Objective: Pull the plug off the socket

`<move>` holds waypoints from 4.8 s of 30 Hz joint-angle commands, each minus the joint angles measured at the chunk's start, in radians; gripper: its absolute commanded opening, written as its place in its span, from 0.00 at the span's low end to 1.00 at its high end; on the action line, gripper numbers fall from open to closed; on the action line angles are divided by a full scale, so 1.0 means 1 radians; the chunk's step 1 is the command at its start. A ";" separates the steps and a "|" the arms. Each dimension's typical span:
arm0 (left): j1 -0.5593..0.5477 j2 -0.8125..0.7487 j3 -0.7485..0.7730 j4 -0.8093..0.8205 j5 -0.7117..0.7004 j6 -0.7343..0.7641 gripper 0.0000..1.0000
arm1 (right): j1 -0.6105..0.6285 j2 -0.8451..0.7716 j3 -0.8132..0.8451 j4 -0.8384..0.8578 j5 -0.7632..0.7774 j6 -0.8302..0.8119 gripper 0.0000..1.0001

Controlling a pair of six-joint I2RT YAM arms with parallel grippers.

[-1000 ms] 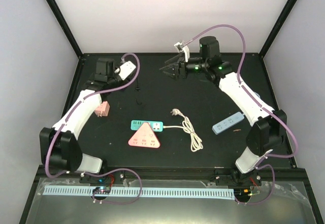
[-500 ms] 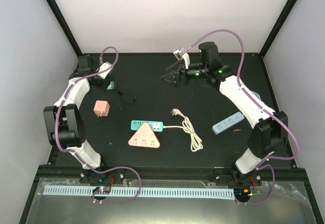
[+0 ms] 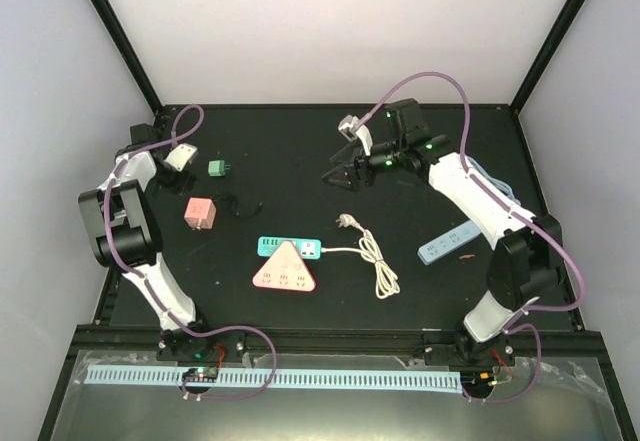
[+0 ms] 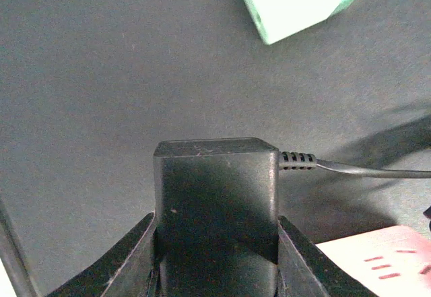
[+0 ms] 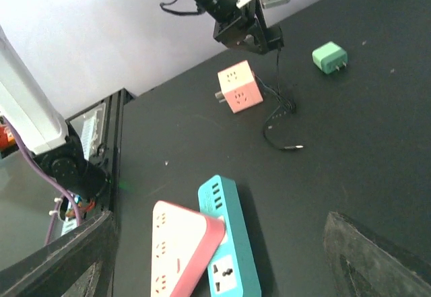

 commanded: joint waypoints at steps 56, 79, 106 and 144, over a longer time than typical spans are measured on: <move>-0.136 -0.647 -0.209 -0.151 0.456 0.265 0.99 | 0.112 0.517 0.030 -0.288 -0.027 -0.145 0.67; -0.552 -0.852 -0.567 -0.261 0.426 0.308 0.87 | 0.143 0.463 -0.039 -0.160 0.101 -0.103 0.52; -0.764 -1.270 -0.782 -0.195 -0.027 0.519 0.99 | 0.153 0.492 -0.064 -0.137 0.239 -0.120 0.39; -1.186 -0.777 -0.814 0.390 -0.502 0.346 0.63 | 0.076 0.495 -0.083 -0.145 0.216 -0.136 0.38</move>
